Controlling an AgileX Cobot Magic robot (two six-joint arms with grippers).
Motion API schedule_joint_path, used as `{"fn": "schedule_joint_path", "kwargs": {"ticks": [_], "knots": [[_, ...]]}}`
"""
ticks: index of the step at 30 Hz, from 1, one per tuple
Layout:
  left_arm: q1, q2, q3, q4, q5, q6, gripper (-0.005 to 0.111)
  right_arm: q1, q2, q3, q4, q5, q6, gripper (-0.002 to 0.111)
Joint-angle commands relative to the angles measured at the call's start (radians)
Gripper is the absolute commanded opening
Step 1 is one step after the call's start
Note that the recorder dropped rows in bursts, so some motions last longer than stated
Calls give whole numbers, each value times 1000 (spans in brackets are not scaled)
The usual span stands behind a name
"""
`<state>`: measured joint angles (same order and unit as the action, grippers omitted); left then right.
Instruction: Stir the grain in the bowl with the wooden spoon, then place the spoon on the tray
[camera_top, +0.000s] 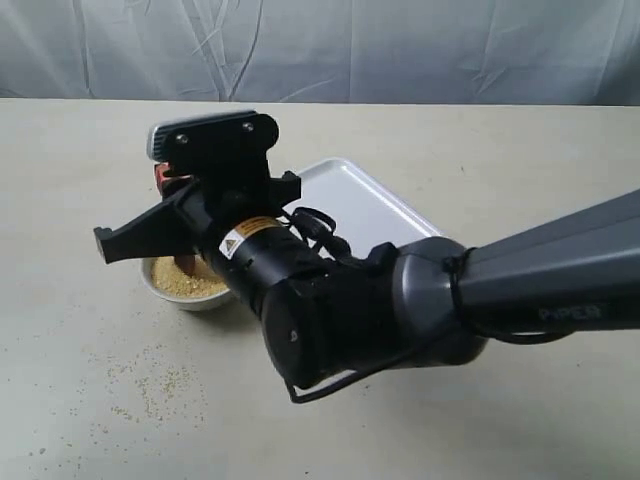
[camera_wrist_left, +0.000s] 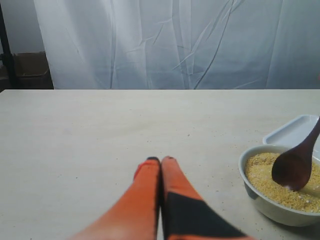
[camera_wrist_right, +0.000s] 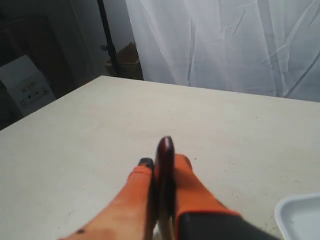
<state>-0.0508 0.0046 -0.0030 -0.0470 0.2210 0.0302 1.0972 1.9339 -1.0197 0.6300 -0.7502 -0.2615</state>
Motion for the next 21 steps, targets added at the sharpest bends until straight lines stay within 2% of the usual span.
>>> {"fn": "schedule_joint_path", "kwargs": {"ticks": [1, 4, 9, 12, 21], "knots": [[0, -5, 3, 4, -15, -1, 0, -4, 47, -3, 0, 17, -8, -1], [0, -5, 3, 3, -13, -1, 0, -9, 34, -3, 130, -25, -132, -1], [0, -5, 3, 3, -13, -1, 0, -9, -61, -3, 144, -79, -190, -1], [0, -5, 3, 3, -13, -1, 0, -15, -56, -3, 213, -93, -244, -1], [0, -5, 3, 3, -13, -1, 0, -40, 62, -3, 138, -10, -56, -1]]}}
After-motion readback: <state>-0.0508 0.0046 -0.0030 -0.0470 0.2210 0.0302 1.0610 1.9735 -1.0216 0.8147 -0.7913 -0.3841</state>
